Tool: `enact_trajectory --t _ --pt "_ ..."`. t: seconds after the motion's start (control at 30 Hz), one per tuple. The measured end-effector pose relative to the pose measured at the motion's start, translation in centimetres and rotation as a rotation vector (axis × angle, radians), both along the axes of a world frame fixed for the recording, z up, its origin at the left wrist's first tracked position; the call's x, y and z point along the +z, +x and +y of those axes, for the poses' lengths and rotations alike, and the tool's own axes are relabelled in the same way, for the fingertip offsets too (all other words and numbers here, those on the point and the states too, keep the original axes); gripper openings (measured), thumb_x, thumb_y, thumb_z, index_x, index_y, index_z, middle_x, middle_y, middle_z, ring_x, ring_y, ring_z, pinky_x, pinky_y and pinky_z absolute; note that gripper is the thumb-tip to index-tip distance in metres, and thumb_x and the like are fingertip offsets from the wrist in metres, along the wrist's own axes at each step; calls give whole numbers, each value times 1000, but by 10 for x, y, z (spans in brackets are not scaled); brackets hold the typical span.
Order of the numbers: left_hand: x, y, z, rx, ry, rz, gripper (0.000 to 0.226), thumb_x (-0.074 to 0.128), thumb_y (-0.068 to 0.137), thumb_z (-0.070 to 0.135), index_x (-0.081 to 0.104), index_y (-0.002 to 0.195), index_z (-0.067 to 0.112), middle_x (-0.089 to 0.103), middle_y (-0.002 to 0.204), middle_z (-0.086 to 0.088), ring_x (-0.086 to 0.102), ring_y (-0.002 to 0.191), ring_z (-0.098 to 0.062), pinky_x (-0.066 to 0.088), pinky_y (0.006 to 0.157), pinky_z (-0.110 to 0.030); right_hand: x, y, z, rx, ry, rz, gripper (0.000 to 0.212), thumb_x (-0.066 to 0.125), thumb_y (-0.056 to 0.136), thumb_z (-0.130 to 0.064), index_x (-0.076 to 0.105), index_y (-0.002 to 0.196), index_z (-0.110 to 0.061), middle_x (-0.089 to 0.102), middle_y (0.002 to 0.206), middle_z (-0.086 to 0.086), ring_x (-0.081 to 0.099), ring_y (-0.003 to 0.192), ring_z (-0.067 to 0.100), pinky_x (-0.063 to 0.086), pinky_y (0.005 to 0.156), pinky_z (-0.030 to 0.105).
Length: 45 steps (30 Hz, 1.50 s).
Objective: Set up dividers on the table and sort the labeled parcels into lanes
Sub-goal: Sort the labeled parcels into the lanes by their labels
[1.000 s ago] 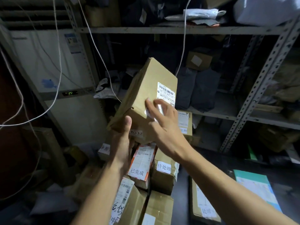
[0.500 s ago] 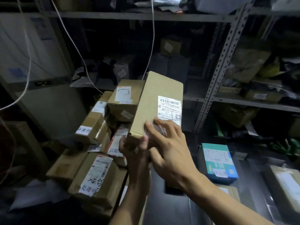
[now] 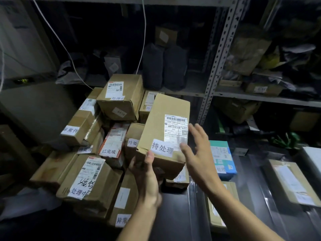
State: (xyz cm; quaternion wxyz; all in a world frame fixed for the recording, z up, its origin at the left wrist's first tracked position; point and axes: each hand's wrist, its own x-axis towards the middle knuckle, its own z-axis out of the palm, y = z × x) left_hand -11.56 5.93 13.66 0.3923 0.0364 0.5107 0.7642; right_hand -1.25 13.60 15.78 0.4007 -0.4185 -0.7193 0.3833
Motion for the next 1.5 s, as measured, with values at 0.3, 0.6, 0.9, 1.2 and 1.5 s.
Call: enact_trajectory --t 0.3,0.6,0.9,1.2,1.5 --pt "-13 12 -1 27 13 15 99 80 46 73 47 131 32 61 130 -4 60 118 -26 51 93 -58 -36 2 10 343 -861 460 65 66 79 -60 41 138 -47 60 137 -3 59 125 22 53 88 55" --pt "-39 18 -17 -95 -65 85 113 71 43 85 44 137 29 57 135 -1 55 123 -21 44 105 -51 -53 8 -2 285 -785 442 46 54 87 -50 50 132 -39 68 126 -3 66 114 20 53 95 51" --pt "-70 5 -51 -401 -270 272 101 56 52 93 52 133 32 65 126 7 55 122 -12 35 112 -44 -88 30 -26 212 -831 342 49 54 82 -60 52 128 -43 71 118 -8 69 105 14 60 80 50" --pt "-96 -5 -85 -575 -349 271 81 70 59 73 56 130 36 69 119 12 57 121 -14 34 113 -48 -115 53 -46 262 -833 280 59 56 86 -52 35 140 -48 65 129 -9 67 113 18 60 81 41" --pt "-113 -6 -110 -626 -410 271 68 72 49 59 58 108 30 72 103 20 63 98 7 39 82 -16 -138 62 -67 302 -883 176 55 53 84 -55 37 137 -58 62 133 -14 63 119 12 54 93 40"
